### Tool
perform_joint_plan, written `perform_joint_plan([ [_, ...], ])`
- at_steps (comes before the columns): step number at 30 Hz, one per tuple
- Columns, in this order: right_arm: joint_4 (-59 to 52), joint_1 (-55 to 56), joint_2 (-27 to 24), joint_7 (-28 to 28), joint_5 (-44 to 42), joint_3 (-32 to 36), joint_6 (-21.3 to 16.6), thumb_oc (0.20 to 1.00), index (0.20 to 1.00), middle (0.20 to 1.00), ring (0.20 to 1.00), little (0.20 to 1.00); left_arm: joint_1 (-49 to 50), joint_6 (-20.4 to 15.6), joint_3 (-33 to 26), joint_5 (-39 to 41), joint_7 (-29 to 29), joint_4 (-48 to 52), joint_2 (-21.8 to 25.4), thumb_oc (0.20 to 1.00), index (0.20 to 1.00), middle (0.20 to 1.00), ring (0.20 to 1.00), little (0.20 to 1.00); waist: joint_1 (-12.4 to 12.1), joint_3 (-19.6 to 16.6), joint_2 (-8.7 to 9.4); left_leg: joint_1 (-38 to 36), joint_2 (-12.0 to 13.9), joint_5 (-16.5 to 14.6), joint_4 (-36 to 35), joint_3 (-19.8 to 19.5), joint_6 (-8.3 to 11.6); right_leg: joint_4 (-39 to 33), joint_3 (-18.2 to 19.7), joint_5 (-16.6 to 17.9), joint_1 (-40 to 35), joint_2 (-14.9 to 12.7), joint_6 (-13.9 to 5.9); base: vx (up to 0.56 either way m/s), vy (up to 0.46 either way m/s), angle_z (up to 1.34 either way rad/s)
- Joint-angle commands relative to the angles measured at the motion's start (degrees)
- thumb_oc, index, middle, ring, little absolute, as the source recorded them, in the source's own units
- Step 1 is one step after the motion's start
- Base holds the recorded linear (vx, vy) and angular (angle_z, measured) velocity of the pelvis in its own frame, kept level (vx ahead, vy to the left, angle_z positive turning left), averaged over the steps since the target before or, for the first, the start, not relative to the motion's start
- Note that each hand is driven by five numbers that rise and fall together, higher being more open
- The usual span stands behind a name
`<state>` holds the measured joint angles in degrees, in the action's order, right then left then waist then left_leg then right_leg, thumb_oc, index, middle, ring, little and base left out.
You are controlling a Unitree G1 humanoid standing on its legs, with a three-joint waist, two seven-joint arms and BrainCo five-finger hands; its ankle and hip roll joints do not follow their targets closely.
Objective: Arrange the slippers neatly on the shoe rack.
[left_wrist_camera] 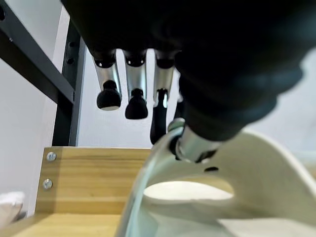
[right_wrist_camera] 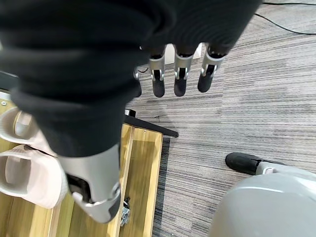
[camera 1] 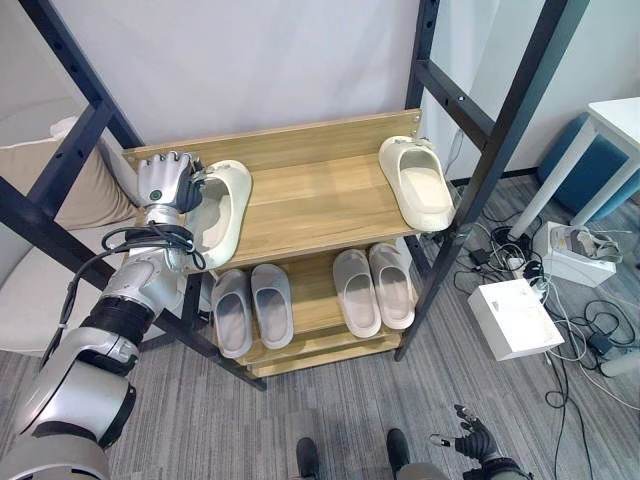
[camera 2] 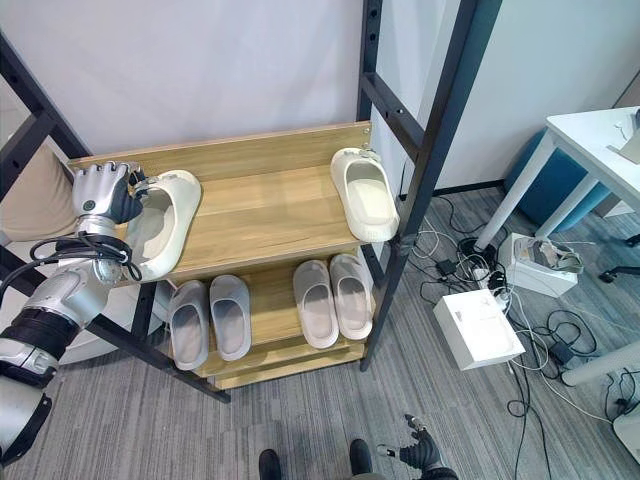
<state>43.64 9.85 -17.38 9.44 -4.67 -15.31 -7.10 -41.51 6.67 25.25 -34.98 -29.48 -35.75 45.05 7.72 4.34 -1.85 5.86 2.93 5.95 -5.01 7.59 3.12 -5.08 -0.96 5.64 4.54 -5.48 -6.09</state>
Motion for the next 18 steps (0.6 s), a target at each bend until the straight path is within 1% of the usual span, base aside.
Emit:
perform_joint_plan([
  [1, -1.62, -2.89, -0.07, 1.23, -1.66, -1.12, -1.83, 1.0, 1.0, 1.0, 1.0, 1.0, -10.93, -1.26, 2.47, -2.61, -0.85, -5.71, -2.47, 0.2, 0.2, 0.2, 0.2, 0.2, 2.49, 2.13, -0.34, -4.93, 1.85, -4.9, 0.01, -0.28, 1.47, 0.08, -1.75, -3.58, -1.62, -0.89, -3.55, 0.0, 0.0, 0.0],
  [3, -1.68, -2.67, 0.04, 1.3, -1.55, -1.14, -1.81, 1.0, 1.0, 1.0, 1.0, 1.0, -10.6, -1.22, 2.59, -2.92, -0.69, -5.87, -3.05, 0.2, 0.2, 0.2, 0.2, 0.2, 2.59, 2.1, -0.29, -4.87, 1.86, -4.92, 0.01, -0.16, 1.48, 0.08, -1.67, -3.62, -1.53, -0.84, -3.53, 0.0, 0.0, 0.0],
  [7, -2.12, -2.27, -0.06, 1.17, -1.66, -0.86, -1.64, 1.0, 1.0, 1.0, 1.0, 1.0, -10.12, -1.52, 1.89, -3.0, -0.44, -2.97, -2.85, 0.2, 0.2, 0.2, 0.2, 0.2, 2.54, 2.11, -0.35, -5.02, 1.9, -4.93, 0.01, -0.18, 1.52, 0.08, -1.66, -3.76, -1.73, -0.78, -3.46, 0.0, 0.0, 0.0],
  [9, -2.46, -2.27, -0.03, 1.02, -1.55, -0.79, -1.36, 1.0, 1.0, 1.0, 1.0, 1.0, -9.63, -2.28, 1.24, -3.21, -0.19, 1.5, -3.3, 0.2, 0.2, 0.2, 0.2, 0.2, 2.24, 2.0, -0.45, -5.4, 1.91, -5.03, 0.01, -0.48, 1.55, 0.08, -2.03, -4.07, -2.38, -0.78, -3.33, 0.0, 0.0, 0.0],
  [10, -2.46, -2.27, -0.04, 1.01, -1.54, -0.79, -1.35, 1.0, 1.0, 1.0, 1.0, 1.0, -9.56, -2.25, 1.18, -3.23, -0.14, 1.6, -3.29, 0.2, 0.2, 0.2, 0.2, 0.2, 2.27, 2.03, -0.45, -5.43, 1.91, -5.04, 0.01, -0.51, 1.55, 0.08, -2.06, -4.09, -2.43, -0.79, -3.33, 0.02, -0.032, 0.03],
  [11, -2.34, -2.68, 0.1, 0.88, -1.56, -0.84, -1.17, 1.0, 1.0, 1.0, 1.0, 1.0, -9.4, -2.99, 1.06, -3.51, 0.13, 5.02, -3.84, 0.2, 0.2, 0.2, 0.2, 0.2, 2.07, 1.95, -0.6, -5.73, 1.86, -5.07, 0.01, -0.79, 1.53, 0.08, -2.31, -4.31, -2.93, -0.79, -3.21, 0.01, -0.022, 0.06],
  [13, -1.78, -3.53, 0.2, 0.86, -1.72, -0.85, -0.82, 1.0, 1.0, 1.0, 1.0, 1.0, -9.87, -3.89, 1.69, -4.29, 0.49, 8.51, -4.97, 0.2, 0.2, 0.2, 0.2, 0.2, 1.93, 1.79, -0.95, -6.06, 1.74, -5.14, 0.01, -1.2, 1.48, 0.08, -2.62, -4.58, -3.55, -0.84, -3.09, 0.01, -0.026, 0.04],
  [18, -0.52, -5.13, 0.27, 1.04, -2.12, -1.02, -0.53, 1.0, 1.0, 1.0, 1.0, 1.0, -11.94, -4.88, 3.0, -4.36, 0.93, 11.19, -6.72, 0.2, 0.2, 0.2, 0.2, 0.2, 1.82, 1.56, -1.48, -6.4, 1.67, -5.14, 0.01, -1.46, 1.48, 0.08, -2.95, -4.73, -4.18, -0.87, -3.0, 0.0, -0.013, -0.01],
])
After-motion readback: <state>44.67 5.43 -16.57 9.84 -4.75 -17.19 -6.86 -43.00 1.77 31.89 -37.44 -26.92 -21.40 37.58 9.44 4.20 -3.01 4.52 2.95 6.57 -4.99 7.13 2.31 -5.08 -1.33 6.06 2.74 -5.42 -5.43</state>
